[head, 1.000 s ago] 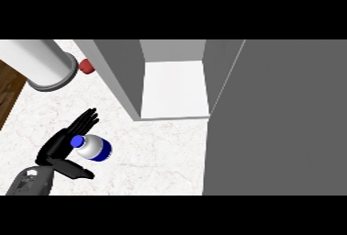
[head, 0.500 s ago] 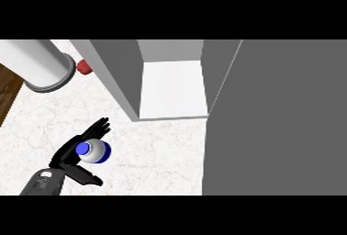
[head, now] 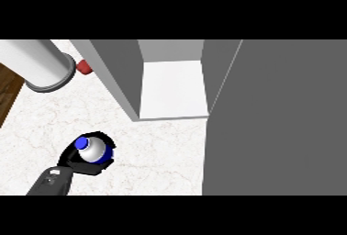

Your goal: Pick up the bottled water, place it into the cabinet and close the cabinet

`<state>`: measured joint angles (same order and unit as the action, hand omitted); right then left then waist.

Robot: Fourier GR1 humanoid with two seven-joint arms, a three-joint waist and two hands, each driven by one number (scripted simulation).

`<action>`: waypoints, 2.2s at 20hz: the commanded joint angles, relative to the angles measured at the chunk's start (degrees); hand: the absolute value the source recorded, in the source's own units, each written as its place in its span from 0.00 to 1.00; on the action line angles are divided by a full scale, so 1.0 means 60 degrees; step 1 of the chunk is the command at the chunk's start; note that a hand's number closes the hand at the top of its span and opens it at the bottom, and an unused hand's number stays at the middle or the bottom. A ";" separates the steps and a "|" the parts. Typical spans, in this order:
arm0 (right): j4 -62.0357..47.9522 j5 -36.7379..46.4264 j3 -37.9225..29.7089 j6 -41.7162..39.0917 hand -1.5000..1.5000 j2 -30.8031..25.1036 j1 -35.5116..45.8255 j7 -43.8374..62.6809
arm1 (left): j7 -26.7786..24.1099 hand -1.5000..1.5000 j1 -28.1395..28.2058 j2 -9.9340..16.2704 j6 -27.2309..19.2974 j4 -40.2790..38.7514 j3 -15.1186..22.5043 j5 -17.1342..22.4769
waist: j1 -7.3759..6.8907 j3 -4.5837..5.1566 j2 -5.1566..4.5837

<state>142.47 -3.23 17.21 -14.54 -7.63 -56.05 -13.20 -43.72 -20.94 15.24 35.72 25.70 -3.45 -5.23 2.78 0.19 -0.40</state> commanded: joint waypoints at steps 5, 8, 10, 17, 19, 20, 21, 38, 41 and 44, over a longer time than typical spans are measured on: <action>0.0835 -0.0205 0.0034 -0.0028 0.00 -0.0147 -0.0369 0.0175 | -0.1467 1.00 -0.0058 -0.0136 0.1721 -0.0646 0.0214 0.0171 | -0.0028 0.0031 -0.0031; 0.0616 -0.0305 -0.0132 -0.0071 0.00 -0.0194 -0.0594 -0.0032 | -0.1068 1.00 0.0124 -0.1177 -0.0637 -0.0635 -0.0939 0.1257 | -0.0207 -0.0003 0.0050; 0.0636 -0.0127 -0.0165 0.0121 0.00 -0.0050 -0.0435 -0.0059 | -0.1092 1.00 0.0424 -0.1422 -0.1871 -0.0538 -0.1695 0.1907 | -0.0373 -0.0005 0.0059; 0.0932 -0.0382 -0.0069 -0.0102 0.00 -0.0246 -0.0950 -0.0170 | -0.1610 1.00 0.0546 -0.2499 -0.3213 0.0151 -0.1132 0.2482 | -0.0262 -0.0026 0.0110; 0.0902 -0.1316 -0.1158 -0.0250 0.00 -0.0551 -0.0618 -0.0054 | -0.1226 1.00 0.0417 -0.2512 -0.2950 0.0524 -0.1407 0.2521 | -0.0358 -0.0035 0.0090; 0.0930 -0.0576 -0.0304 -0.0181 0.00 -0.0318 -0.0832 -0.0078 | -0.1404 1.00 0.0722 -0.2518 -0.3158 0.0589 -0.0467 0.3122 | -0.0328 -0.0031 0.0127; 0.1080 -0.0333 -0.0039 -0.0028 0.00 -0.0148 -0.0989 -0.0082 | -0.0456 1.00 0.0353 -0.2522 -0.3103 0.0901 -0.0867 0.3265 | -0.0346 -0.0033 0.0127; 0.0533 -0.0497 -0.0299 -0.0037 0.00 -0.0192 -0.0244 0.0074 | 0.2197 1.00 -0.0690 -0.2537 -0.7927 0.4852 0.3392 0.5134 | -0.0299 -0.0035 0.0124; 0.0346 -0.0602 -0.0400 0.0107 0.00 -0.0020 0.0020 0.0056 | 0.2625 1.00 -0.1284 -0.2533 -0.9025 0.4717 0.4133 0.5517 | -0.0158 -0.0032 0.0087; 0.0139 -0.0347 -0.0300 0.0107 0.00 0.0049 -0.0110 -0.0197 | 0.3051 1.00 -0.2007 -0.2527 -0.9163 0.4543 0.3465 0.5095 | -0.0154 -0.0037 0.0089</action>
<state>141.77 -3.64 15.79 -13.80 -7.41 -56.20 -14.33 -30.40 -21.84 1.66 -15.69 51.98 16.16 26.73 0.68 0.11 0.03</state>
